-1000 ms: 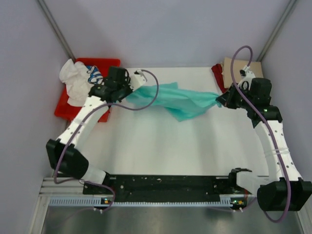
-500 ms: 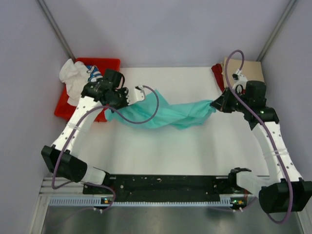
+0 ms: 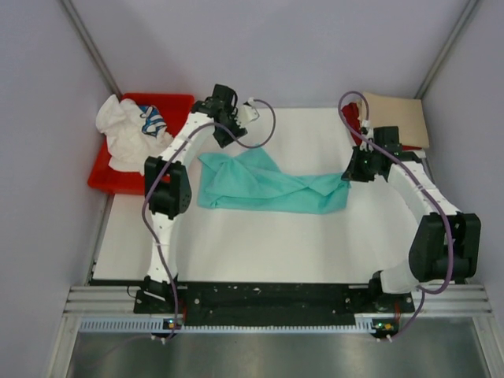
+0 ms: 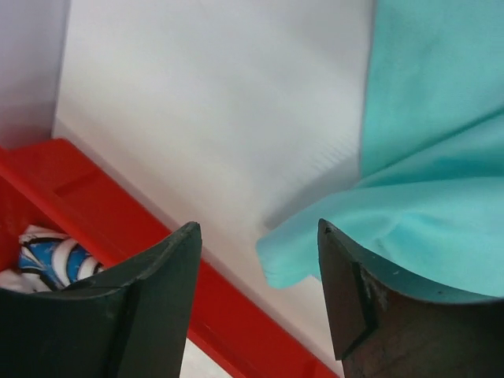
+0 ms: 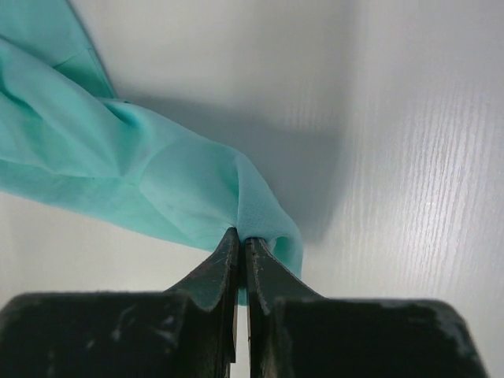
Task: Fold and stack the t-shirts
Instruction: Flatten out the tshirt
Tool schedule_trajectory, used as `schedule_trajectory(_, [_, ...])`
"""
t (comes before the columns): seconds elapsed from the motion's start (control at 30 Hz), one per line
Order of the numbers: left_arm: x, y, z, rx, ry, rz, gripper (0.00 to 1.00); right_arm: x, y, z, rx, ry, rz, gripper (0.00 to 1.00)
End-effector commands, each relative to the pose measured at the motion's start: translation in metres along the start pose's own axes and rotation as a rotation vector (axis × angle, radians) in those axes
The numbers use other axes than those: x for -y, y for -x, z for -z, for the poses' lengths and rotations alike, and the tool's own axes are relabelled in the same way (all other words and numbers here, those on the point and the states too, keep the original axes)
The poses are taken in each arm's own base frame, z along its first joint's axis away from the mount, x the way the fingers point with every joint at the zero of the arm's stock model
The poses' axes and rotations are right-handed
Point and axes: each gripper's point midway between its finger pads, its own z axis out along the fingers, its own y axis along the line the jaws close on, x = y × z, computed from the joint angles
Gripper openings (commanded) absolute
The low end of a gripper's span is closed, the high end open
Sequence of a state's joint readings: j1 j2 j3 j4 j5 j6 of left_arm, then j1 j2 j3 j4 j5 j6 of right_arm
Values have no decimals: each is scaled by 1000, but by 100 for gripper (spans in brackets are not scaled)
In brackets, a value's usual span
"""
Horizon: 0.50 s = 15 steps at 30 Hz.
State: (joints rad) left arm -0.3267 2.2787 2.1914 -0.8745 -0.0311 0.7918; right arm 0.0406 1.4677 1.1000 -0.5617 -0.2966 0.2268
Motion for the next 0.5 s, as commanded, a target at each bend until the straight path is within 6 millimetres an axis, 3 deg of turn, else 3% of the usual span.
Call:
schedule_trajectory(0.0, [12, 19, 57, 145, -35, 73, 65, 0, 35, 10, 119, -19, 50, 0])
schedule_trajectory(0.07, [48, 9, 73, 191, -141, -17, 63, 0, 33, 9, 114, -19, 48, 0])
schedule_trajectory(0.17, [110, -27, 84, 196, -326, -166, 54, 0, 31, 9, 115, -15, 41, 0])
schedule_trajectory(0.23, [135, -56, 85, 148, -400, -247, 57, -1, 30, 8, 112, -8, 40, 0])
schedule_trajectory(0.33, [152, -86, 73, 53, -443, -256, 62, -3, 31, 9, 118, 6, 43, 0])
schedule_trajectory(0.47, [151, -97, 47, -35, -438, -199, 61, -5, 32, 12, 129, 9, 45, 0])
